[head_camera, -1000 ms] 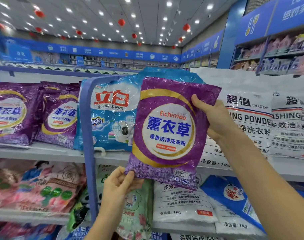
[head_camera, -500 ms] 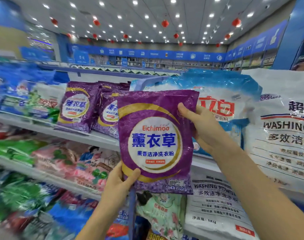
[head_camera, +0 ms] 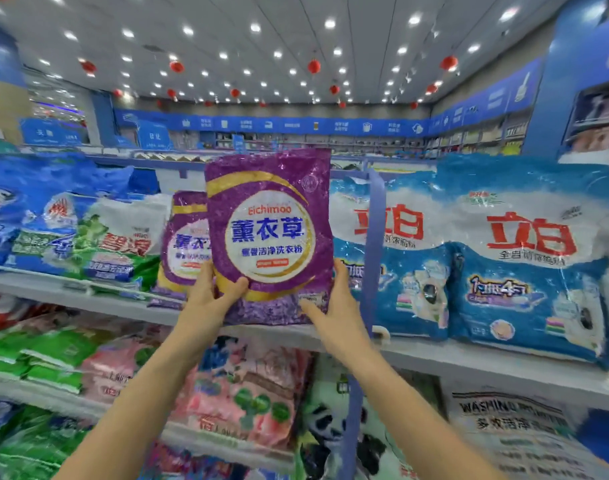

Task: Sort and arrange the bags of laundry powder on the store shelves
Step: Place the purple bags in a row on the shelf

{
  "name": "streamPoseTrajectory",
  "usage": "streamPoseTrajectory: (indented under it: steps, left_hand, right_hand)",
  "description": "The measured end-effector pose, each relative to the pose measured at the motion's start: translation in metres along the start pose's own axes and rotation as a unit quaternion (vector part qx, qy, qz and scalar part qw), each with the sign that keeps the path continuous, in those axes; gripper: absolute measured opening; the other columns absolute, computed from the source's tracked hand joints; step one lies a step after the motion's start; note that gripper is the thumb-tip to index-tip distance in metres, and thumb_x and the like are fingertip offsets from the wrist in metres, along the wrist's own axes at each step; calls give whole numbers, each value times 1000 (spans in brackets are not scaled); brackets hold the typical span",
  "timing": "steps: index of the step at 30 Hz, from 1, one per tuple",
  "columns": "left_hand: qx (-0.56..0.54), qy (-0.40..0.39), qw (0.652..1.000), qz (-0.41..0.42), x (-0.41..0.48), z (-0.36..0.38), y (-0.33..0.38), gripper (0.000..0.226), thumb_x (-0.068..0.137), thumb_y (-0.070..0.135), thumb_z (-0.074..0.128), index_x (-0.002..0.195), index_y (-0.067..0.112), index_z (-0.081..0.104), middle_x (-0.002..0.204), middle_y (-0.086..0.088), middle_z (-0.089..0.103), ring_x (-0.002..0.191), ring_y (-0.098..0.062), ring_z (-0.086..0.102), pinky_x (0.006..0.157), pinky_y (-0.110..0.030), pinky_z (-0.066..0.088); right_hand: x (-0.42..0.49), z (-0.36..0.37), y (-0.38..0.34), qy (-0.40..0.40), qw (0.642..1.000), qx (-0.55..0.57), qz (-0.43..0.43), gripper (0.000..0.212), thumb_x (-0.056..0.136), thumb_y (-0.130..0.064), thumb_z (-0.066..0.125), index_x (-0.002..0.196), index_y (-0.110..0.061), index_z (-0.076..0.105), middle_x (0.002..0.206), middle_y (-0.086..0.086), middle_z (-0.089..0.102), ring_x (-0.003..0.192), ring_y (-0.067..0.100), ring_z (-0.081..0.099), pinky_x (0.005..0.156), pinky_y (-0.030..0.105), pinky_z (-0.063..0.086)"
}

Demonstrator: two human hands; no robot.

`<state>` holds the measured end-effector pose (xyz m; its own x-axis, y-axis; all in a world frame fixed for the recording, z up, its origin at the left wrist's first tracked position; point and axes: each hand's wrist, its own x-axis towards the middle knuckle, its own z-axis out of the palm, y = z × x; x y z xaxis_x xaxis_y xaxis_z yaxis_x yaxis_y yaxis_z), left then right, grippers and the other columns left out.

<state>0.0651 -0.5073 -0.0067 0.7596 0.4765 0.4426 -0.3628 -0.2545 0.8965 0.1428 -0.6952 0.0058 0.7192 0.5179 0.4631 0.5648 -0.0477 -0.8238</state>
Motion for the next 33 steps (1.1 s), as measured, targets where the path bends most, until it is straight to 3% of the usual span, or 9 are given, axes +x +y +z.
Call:
streamPoseTrajectory:
  steps: [4,7,9,13,15,17,22,28,33]
  left_hand:
    - [44,-65,997,5,45,-10,-12,51,85,28,67,128,44,44,101,9,64,99,0,60,89,-23,51]
    - [40,-108,993,-1,67,-6,-21,61,91,9,63,134,42,36,126,8,59,111,-18,60,97,-41,50]
    - [10,-109,994,-11,70,-1,-28,64,91,5,60,125,53,33,126,18,54,114,-9,57,99,-37,49]
    - [-37,-86,994,-57,64,11,-43,73,94,7,55,146,36,12,121,26,45,112,6,48,96,-26,39]
    - [-40,-74,995,-57,64,15,-46,77,94,12,55,147,39,6,130,20,44,118,-1,47,98,-27,35]
    - [-19,-64,996,-51,66,19,-46,76,94,15,54,147,39,5,144,12,35,130,-10,38,106,-32,32]
    - [16,-37,999,-32,69,27,-47,77,94,10,49,151,29,2,156,3,16,143,-14,18,118,-45,21]
    - [21,5,1000,16,52,24,-47,74,94,7,53,149,33,11,151,1,26,136,-6,26,115,-37,27]
    - [59,39,995,70,33,19,-47,66,94,6,54,147,28,21,145,2,32,135,-11,32,109,-29,32]
  right_hand:
    - [25,21,18,57,996,-51,36,79,91,-8,59,147,-24,7,142,-9,40,130,8,40,95,5,30]
    - [29,35,25,103,988,-90,69,87,91,-3,56,149,-25,-4,152,-6,26,138,12,29,103,19,27]
    - [29,43,27,133,986,-74,74,87,91,-1,55,149,-26,-5,155,-6,21,140,11,27,109,24,28]
    - [29,63,29,195,978,-46,53,87,94,-14,54,144,-36,-13,151,-22,-2,138,-7,3,109,10,8]
    - [31,75,34,215,972,-81,45,83,96,-20,50,135,-44,-19,144,-31,-9,128,-23,-14,107,7,-2]
    - [36,81,39,228,963,-136,41,75,98,-23,45,135,-42,-17,148,-20,-2,120,-30,-19,102,1,-7]
    - [46,84,45,225,945,-228,62,63,100,-28,36,148,-35,-4,153,8,6,141,19,10,114,34,16]
    - [38,84,40,213,940,-256,70,63,99,-31,38,150,-31,1,154,10,6,142,26,12,114,41,22]
    - [32,77,26,246,885,-396,14,56,94,-18,51,145,-12,30,155,18,11,144,31,9,117,44,20]
